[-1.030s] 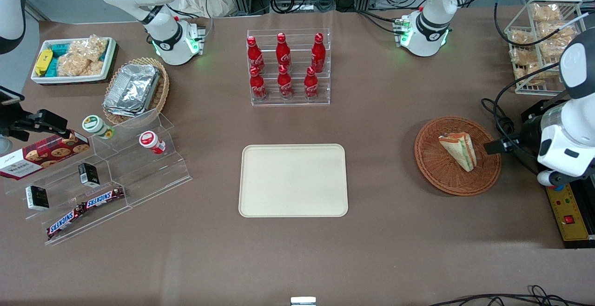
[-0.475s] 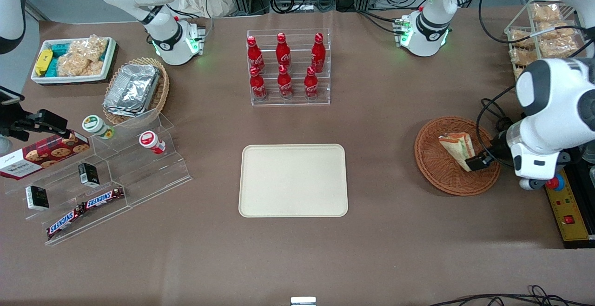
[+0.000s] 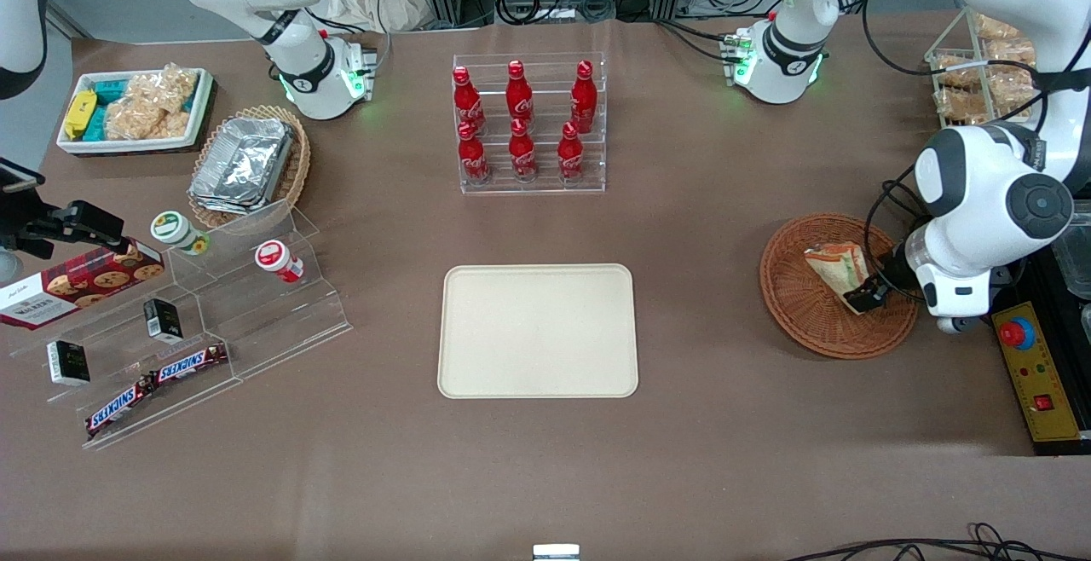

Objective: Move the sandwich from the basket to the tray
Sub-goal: 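Move the left gripper over the sandwich in the wicker basket and lower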

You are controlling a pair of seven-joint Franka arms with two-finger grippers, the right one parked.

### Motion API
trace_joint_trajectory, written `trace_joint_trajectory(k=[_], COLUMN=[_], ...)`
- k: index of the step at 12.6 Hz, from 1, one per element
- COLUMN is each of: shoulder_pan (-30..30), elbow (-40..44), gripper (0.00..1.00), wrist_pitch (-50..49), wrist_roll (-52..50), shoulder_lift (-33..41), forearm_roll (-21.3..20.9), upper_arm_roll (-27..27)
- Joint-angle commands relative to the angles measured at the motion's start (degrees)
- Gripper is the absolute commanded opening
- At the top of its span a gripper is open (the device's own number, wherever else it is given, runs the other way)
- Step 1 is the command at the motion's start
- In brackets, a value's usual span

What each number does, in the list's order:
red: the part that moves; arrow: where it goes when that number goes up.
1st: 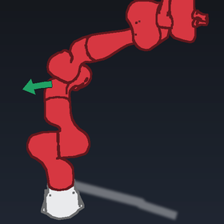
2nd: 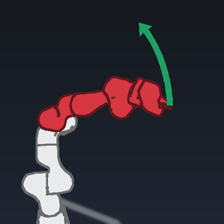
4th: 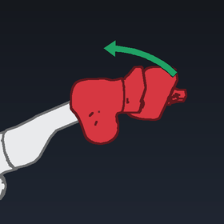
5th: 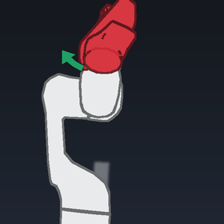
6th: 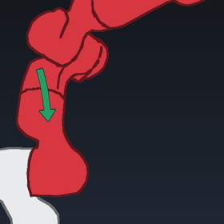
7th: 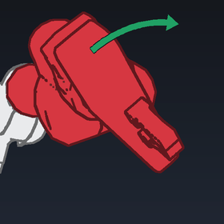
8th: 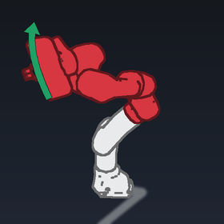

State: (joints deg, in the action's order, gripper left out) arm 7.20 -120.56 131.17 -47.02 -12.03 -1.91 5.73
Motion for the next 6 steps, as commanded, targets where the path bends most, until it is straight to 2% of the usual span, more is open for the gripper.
trace_joint_trajectory(k=[1, 6], shoulder_pan=[0.18, 0.18], elbow=[-5.82, -8.55], gripper=[1.00, 1.00], wrist_pitch=[3.56, 3.48], wrist_roll=[-2.46, -2.46], shoulder_lift=[2.97, 3.24], forearm_roll=[0.59, 0.06], upper_arm_roll=[0.25, 0.16])
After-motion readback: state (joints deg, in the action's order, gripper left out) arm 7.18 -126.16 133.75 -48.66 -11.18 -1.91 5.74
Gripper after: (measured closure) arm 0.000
